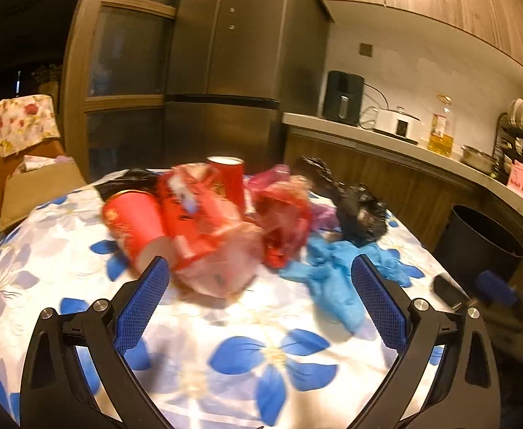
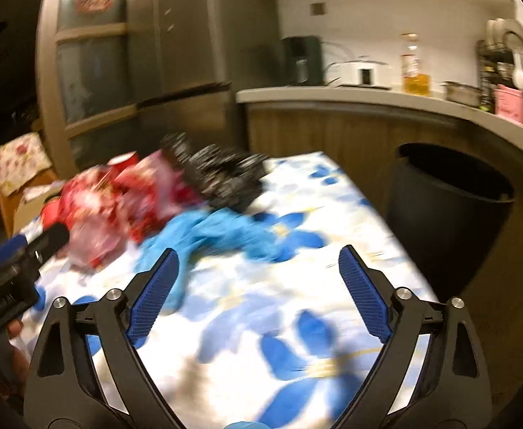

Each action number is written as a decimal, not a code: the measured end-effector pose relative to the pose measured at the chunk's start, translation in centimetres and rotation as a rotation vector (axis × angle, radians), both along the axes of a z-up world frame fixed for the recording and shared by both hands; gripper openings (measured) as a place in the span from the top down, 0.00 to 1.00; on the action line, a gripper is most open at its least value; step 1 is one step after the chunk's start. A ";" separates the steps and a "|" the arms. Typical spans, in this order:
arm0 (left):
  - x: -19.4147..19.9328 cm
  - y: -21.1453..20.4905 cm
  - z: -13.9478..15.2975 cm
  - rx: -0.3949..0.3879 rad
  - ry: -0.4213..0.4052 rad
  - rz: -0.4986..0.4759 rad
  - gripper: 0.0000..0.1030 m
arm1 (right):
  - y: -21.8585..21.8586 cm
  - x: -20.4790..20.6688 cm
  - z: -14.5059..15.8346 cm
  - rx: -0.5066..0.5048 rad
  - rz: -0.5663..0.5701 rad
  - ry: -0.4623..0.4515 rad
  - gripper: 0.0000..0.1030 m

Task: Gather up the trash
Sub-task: 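Move both grippers back over the table toward the remaining trash, then grasp the blue glove with the right gripper while the left grasps the red plastic bag, then lift the red bag and blue glove and carry both over the black bin, then open both grippers to drop the red bag and blue glove into the bin, then move both grippers back toward the table, then grasp the large red paper cup with the left gripper while the right grasps the blue glove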

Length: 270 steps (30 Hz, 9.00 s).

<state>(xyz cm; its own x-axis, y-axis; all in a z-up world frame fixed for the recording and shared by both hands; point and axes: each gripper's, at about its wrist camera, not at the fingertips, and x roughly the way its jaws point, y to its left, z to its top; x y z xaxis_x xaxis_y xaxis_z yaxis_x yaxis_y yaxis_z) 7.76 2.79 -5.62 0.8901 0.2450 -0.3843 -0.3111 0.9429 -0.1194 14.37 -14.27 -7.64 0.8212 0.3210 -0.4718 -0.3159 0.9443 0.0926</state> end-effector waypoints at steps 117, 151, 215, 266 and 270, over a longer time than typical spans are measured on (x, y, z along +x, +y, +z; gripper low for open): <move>8.5 -13.9 6.5 0.050 -0.044 -0.372 1.00 | -13.8 0.5 9.2 0.094 -0.104 -0.177 0.99; 20.6 -28.5 6.8 0.069 -0.001 -0.663 1.00 | -25.7 10.9 8.1 0.077 -0.346 -0.151 0.99; 19.6 -24.6 2.9 0.048 0.088 -0.644 0.15 | -26.9 11.9 4.4 0.093 -0.402 -0.040 0.43; 5.1 8.1 -1.7 -0.056 0.162 0.125 0.06 | 0.6 1.4 0.4 -0.032 -0.058 -0.025 0.22; 5.7 8.5 -2.2 -0.071 0.190 0.121 0.09 | 1.2 2.0 0.0 -0.027 -0.063 -0.011 0.22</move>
<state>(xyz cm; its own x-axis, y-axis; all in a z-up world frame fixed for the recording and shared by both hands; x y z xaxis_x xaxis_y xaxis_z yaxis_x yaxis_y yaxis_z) 13.43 11.25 -7.87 0.7663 0.3119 -0.5617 -0.4443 0.8888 -0.1126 16.41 -13.11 -7.68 0.8447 0.2561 -0.4701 -0.2568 0.9644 0.0639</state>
